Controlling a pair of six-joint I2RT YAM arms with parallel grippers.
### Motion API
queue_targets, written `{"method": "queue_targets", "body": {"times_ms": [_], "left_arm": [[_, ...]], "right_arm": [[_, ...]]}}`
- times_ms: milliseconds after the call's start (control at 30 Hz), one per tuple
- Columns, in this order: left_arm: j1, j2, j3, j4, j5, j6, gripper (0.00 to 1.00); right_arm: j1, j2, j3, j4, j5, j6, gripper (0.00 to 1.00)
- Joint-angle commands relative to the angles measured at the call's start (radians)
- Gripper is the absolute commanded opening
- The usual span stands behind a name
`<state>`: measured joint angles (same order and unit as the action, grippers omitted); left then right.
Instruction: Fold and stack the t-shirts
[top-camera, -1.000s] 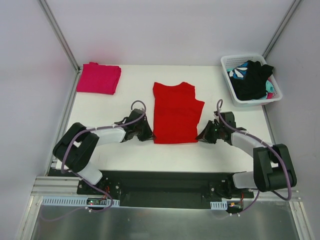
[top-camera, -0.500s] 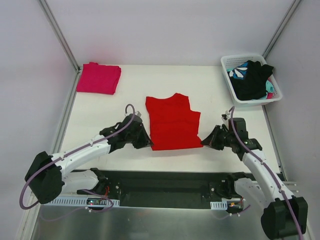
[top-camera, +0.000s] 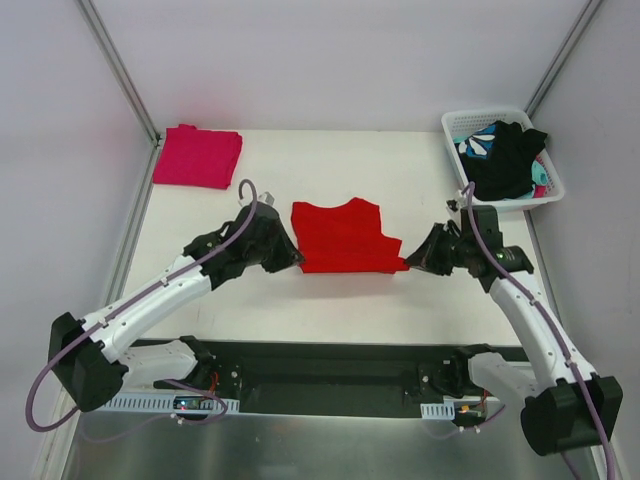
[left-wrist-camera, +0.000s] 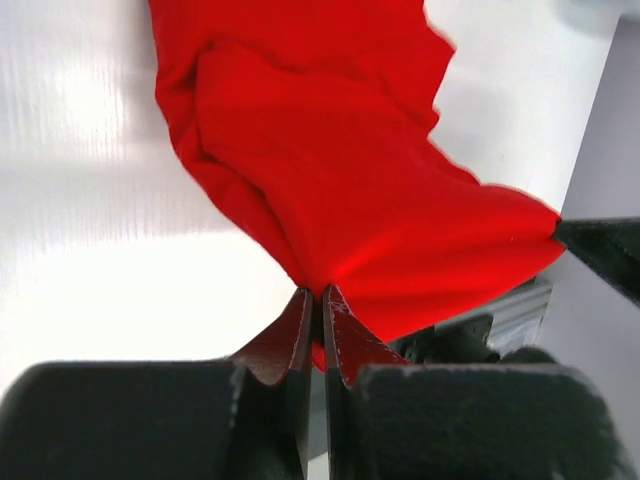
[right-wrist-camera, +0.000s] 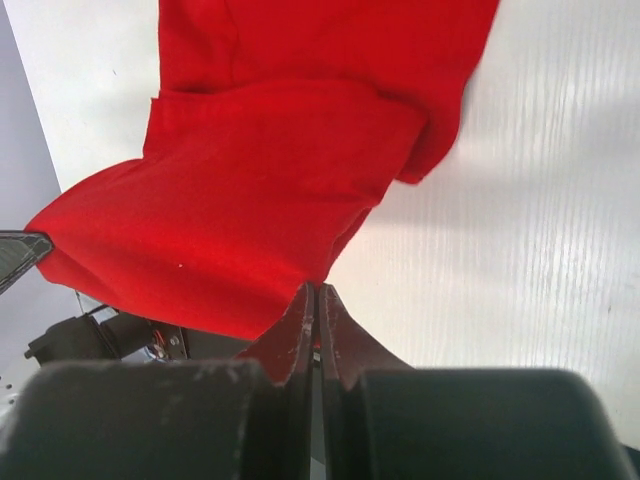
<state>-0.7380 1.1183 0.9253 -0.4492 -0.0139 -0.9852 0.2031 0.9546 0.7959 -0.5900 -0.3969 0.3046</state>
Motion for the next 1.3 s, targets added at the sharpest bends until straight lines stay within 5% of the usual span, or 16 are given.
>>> {"method": "queue_targets", "body": {"times_ms": [0, 800, 1267], "left_arm": [[0.083, 0.063, 0.093, -0.094, -0.103, 0.079, 0.00], [0.273, 0.405, 0.256, 0.000, -0.057, 0.175, 0.00], [0.376, 0.712, 0.523, 0.041, 0.011, 0.246, 0.00]], "right_arm": [[-0.008, 0.102, 0.112, -0.001, 0.093, -0.053, 0.01], [-0.007, 0.647, 0.495, 0.130, 0.046, -0.058, 0.01], [-0.010, 0.924, 0.732, 0.151, 0.009, -0.055, 0.01]]}}
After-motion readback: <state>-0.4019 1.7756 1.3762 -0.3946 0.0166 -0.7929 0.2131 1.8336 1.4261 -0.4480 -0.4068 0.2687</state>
